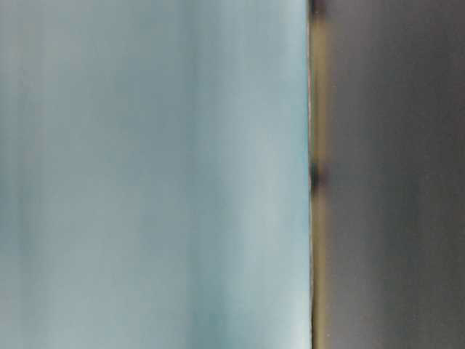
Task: Insert the LAN cable into the hub.
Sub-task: 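Move the left gripper down over the grey Anker hub, then close the left gripper on the hub and lift it, then lower the right gripper onto the blue LAN cable plug and grasp, then lift the plug and bring both grippers toward each other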
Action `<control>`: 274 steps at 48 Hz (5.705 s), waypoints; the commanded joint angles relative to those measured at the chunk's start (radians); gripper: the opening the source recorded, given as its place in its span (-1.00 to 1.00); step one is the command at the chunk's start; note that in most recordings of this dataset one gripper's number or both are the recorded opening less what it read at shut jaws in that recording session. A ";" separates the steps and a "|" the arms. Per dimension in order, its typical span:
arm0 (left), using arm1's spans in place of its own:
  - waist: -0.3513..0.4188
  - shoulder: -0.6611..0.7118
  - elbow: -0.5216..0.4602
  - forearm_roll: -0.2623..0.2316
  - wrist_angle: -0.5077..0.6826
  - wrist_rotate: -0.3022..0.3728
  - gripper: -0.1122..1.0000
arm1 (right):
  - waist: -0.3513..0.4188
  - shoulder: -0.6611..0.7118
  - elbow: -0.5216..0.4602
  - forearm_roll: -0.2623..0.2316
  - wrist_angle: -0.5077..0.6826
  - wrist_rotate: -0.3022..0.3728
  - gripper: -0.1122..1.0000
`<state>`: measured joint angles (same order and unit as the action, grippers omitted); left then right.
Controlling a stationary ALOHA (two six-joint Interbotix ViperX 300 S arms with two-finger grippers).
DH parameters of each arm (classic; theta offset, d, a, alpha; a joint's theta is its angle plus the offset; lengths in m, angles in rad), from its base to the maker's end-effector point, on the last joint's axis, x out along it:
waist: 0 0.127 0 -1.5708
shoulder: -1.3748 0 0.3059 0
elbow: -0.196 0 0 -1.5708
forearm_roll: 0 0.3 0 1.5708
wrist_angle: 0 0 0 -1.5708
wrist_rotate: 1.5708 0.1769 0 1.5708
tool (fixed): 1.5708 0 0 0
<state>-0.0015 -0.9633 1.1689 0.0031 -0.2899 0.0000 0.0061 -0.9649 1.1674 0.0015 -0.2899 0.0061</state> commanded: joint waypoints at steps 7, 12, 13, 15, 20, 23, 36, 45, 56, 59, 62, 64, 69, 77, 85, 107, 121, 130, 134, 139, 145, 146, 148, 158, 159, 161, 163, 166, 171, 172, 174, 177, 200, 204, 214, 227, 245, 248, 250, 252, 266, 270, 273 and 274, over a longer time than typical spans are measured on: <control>0.002 0.120 -0.094 0.041 0.120 -0.084 -0.79 | -0.011 0.081 -0.071 0.023 0.169 0.006 -0.80; -0.026 0.175 -0.135 0.041 0.209 -0.084 -0.79 | -0.006 0.141 -0.123 0.023 0.311 0.005 -0.80; -0.031 0.187 -0.144 0.041 0.229 -0.084 -0.79 | -0.005 0.152 -0.132 0.023 0.334 0.005 -0.80; -0.040 0.210 -0.158 0.041 0.268 -0.083 -0.79 | 0.000 0.176 -0.147 0.023 0.374 0.003 -0.80; -0.063 0.267 -0.178 0.041 0.341 -0.083 -0.79 | 0.015 0.241 -0.172 0.023 0.440 0.003 -0.80; -0.069 0.293 -0.181 0.041 0.344 -0.086 -0.79 | 0.026 0.275 -0.178 0.023 0.453 0.005 -0.80; -0.064 0.403 -0.140 0.041 0.169 -0.129 -0.78 | 0.044 0.397 -0.215 0.023 0.457 0.002 -0.79; -0.063 0.483 -0.037 0.041 -0.186 -0.135 -0.64 | 0.044 0.419 -0.225 0.023 0.440 0.003 -0.61; -0.057 0.614 0.026 0.041 -0.379 -0.199 0.52 | 0.051 0.414 -0.225 0.031 0.439 0.011 0.45; -0.057 0.666 0.037 0.041 -0.408 -0.207 0.67 | 0.051 0.414 -0.225 0.034 0.433 0.011 0.68; -0.057 0.732 0.048 0.041 -0.471 -0.209 0.57 | 0.051 0.413 -0.227 0.037 0.423 0.011 0.72; -0.057 0.773 0.054 0.041 -0.520 -0.209 0.51 | 0.051 0.413 -0.227 0.038 0.414 0.011 0.70; -0.054 0.873 0.058 0.041 -0.652 -0.210 0.50 | 0.051 0.413 -0.227 0.040 0.387 0.014 0.67; -0.052 1.046 0.043 0.041 -0.790 -0.213 0.50 | 0.041 0.413 -0.227 0.043 0.380 0.052 0.67; -0.055 1.150 0.015 0.041 -0.861 -0.215 0.50 | 0.040 0.407 -0.225 0.043 0.385 0.069 0.67; -0.067 1.276 -0.064 0.041 -0.864 -0.212 0.48 | 0.040 0.396 -0.224 0.043 0.390 0.086 0.67; -0.069 1.307 -0.100 0.041 -0.765 -0.210 0.37 | 0.040 0.397 -0.222 0.043 0.390 0.086 0.67; -0.071 1.292 -0.098 0.041 -0.765 -0.198 -0.25 | 0.040 0.397 -0.212 0.043 0.388 0.083 0.67; -0.067 1.258 -0.098 0.041 -0.753 -0.195 -0.29 | 0.040 0.397 -0.201 0.043 0.383 0.083 0.67; -0.061 1.193 -0.103 0.041 -0.718 -0.176 -0.29 | 0.040 0.405 -0.187 0.041 0.382 0.083 0.67; -0.043 1.086 -0.115 0.041 -0.595 -0.163 -0.29 | 0.046 0.425 -0.169 0.041 0.359 0.080 0.67; -0.041 1.069 -0.117 0.041 -0.571 -0.163 -0.29 | 0.048 0.431 -0.164 0.040 0.351 0.078 0.67; -0.035 1.029 -0.124 0.041 -0.514 -0.163 -0.29 | 0.049 0.442 -0.158 0.040 0.333 0.078 0.67; -0.017 0.818 -0.169 0.041 -0.221 -0.141 -0.29 | 0.058 0.538 -0.123 0.035 0.176 0.075 0.67; -0.015 0.790 -0.178 0.041 -0.172 -0.135 -0.29 | 0.061 0.551 -0.121 0.035 0.160 0.074 0.67; -0.014 0.752 -0.190 0.041 -0.100 -0.129 -0.29 | 0.063 0.580 -0.120 0.032 0.129 0.074 0.67; -0.012 0.713 -0.202 0.041 -0.031 -0.123 -0.29 | 0.066 0.612 -0.121 0.031 0.100 0.072 0.67; -0.012 0.667 -0.219 0.041 0.063 -0.121 -0.29 | 0.072 0.673 -0.124 0.029 0.057 0.071 0.67; -0.014 0.615 -0.244 0.041 0.179 -0.132 -0.29 | 0.084 0.767 -0.144 0.026 0.000 0.069 0.67; -0.014 0.606 -0.252 0.041 0.206 -0.133 -0.29 | 0.087 0.787 -0.149 0.026 -0.011 0.069 0.67; -0.015 0.600 -0.261 0.041 0.235 -0.135 -0.29 | 0.095 0.824 -0.158 0.026 -0.031 0.069 0.67; -0.018 0.595 -0.275 0.041 0.268 -0.140 -0.29 | 0.109 0.891 -0.176 0.026 -0.058 0.069 0.67; -0.043 0.627 -0.311 0.041 0.319 -0.169 -0.29 | 0.149 1.141 -0.310 0.029 -0.097 0.074 0.66; -0.043 0.626 -0.310 0.041 0.319 -0.169 -0.29 | 0.149 1.152 -0.307 0.031 -0.097 0.081 0.65; -0.043 0.627 -0.308 0.041 0.319 -0.169 -0.29 | 0.149 1.177 -0.304 0.032 -0.100 0.081 0.45; -0.048 0.626 -0.305 0.041 0.318 -0.170 -0.29 | 0.160 1.223 -0.328 0.032 -0.101 0.083 0.02; -0.057 0.627 -0.305 0.041 0.318 -0.167 -0.29 | 0.170 1.207 -0.316 0.046 -0.074 0.117 -0.55; -0.058 0.627 -0.311 0.041 0.319 -0.163 -0.29 | 0.166 1.186 -0.307 0.046 -0.072 0.133 -0.55; -0.060 0.627 -0.316 0.041 0.322 -0.155 -0.29 | 0.161 1.164 -0.305 0.046 -0.072 0.143 -0.55; -0.060 0.627 -0.322 0.041 0.327 -0.152 -0.29 | 0.156 1.137 -0.304 0.046 -0.071 0.152 -0.55; -0.060 0.640 -0.416 0.044 0.446 -0.080 -0.29 | 0.112 0.917 -0.327 0.044 0.020 0.149 -0.55; -0.054 0.661 -0.437 0.044 0.460 -0.058 -0.29 | 0.106 0.884 -0.337 0.041 0.049 0.143 -0.55; -0.043 0.673 -0.445 0.043 0.460 -0.055 -0.29 | 0.104 0.868 -0.353 0.041 0.067 0.135 -0.55; -0.040 0.676 -0.448 0.044 0.459 -0.054 -0.29 | 0.106 0.865 -0.357 0.041 0.072 0.133 -0.55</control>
<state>-0.0568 -0.2899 0.7517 0.0430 0.1718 -0.0568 0.1028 -0.0706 0.8406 0.0445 -0.2316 0.1503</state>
